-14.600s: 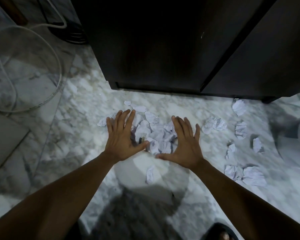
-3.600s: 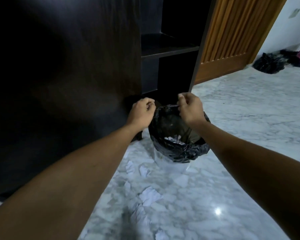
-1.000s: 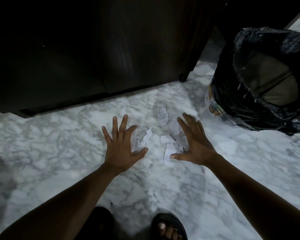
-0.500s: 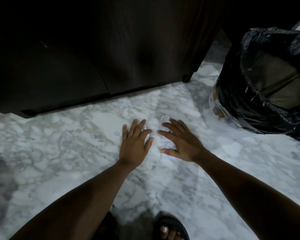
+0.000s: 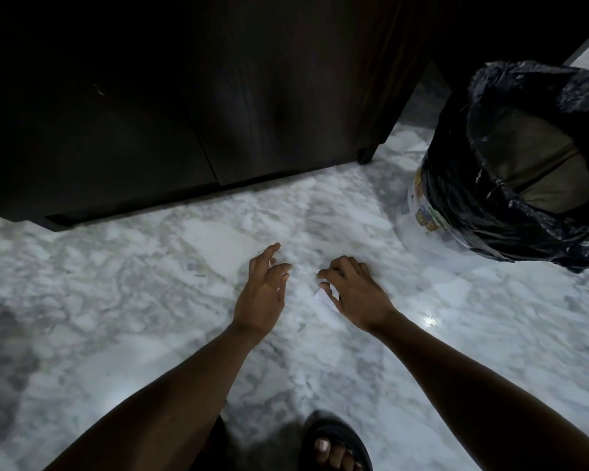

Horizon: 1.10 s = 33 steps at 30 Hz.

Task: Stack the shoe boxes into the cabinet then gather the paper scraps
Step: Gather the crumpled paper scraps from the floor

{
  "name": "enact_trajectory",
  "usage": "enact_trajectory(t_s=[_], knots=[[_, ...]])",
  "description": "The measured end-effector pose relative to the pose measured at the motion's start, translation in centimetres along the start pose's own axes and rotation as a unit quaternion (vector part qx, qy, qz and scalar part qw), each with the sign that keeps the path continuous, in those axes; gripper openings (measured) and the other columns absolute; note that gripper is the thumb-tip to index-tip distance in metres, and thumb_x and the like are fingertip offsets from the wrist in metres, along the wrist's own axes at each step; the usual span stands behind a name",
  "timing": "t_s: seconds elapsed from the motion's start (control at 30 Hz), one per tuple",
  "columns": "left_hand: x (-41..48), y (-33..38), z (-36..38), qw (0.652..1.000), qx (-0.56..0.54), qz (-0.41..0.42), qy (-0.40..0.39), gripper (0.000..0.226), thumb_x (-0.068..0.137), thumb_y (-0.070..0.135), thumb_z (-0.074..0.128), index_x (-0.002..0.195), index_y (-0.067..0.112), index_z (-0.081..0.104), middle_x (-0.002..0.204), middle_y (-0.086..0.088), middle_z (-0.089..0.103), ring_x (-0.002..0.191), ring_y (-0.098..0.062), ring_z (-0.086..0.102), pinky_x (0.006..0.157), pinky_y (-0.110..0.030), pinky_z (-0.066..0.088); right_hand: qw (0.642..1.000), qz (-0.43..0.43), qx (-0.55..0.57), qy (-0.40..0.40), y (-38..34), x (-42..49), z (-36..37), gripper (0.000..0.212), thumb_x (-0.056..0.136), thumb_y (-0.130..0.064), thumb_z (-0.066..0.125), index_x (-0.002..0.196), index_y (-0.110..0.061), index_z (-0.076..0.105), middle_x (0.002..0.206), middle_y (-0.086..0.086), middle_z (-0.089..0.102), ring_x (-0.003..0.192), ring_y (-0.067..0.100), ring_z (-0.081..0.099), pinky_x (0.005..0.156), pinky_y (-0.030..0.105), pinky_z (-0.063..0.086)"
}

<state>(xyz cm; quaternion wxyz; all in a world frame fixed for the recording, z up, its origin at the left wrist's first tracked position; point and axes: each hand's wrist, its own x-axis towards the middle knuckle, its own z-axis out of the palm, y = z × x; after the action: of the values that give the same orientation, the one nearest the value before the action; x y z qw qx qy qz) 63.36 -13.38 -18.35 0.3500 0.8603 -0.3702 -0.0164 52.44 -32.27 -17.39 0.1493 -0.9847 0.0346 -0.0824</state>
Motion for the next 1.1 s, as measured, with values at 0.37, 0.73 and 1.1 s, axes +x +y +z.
enact_trajectory(t_s=[0.37, 0.73, 1.1], knots=[[-0.1, 0.0, -0.5, 0.994, 0.103, 0.034, -0.003, 0.032, 0.087, 0.005, 0.069, 0.116, 0.019, 0.069, 0.133, 0.006, 0.062, 0.11, -0.012, 0.062, 0.099, -0.035, 0.033, 0.998, 0.014, -0.003, -0.066, -0.3, 0.3, -1.2, 0.036, 0.093, -0.038, 0.034, 0.098, -0.019, 0.064, 0.092, 0.0, 0.056, 0.085, 0.022, 0.055, 0.081, 0.029, 0.031], [1.4, -3.5, -2.7, 0.984, 0.106, 0.028, -0.138, 0.058, 0.097, 0.057, 0.046, 0.144, 0.024, 0.05, 0.163, -0.006, 0.022, 0.154, -0.022, 0.002, 0.122, -0.051, 0.017, 0.997, 0.026, 0.013, -0.076, -0.3, -0.1, -1.0, 0.023, 0.097, -0.034, 0.041, 0.105, -0.024, 0.059, 0.099, -0.006, 0.051, 0.092, 0.019, 0.05, 0.087, 0.028, 0.032], [-1.4, -0.8, 0.0, 0.996, 0.068, 0.019, -0.053, 0.038, 0.105, 0.022, 0.047, 0.141, 0.013, 0.053, 0.15, -0.004, 0.048, 0.146, -0.013, 0.031, 0.116, -0.039, 0.034, 0.999, 0.007, -0.019, -0.046, -0.8, -0.9, -0.6, 0.048, 0.09, -0.065, 0.05, 0.11, -0.022, 0.061, 0.1, -0.004, 0.054, 0.094, 0.017, 0.05, 0.087, 0.033, 0.037]])
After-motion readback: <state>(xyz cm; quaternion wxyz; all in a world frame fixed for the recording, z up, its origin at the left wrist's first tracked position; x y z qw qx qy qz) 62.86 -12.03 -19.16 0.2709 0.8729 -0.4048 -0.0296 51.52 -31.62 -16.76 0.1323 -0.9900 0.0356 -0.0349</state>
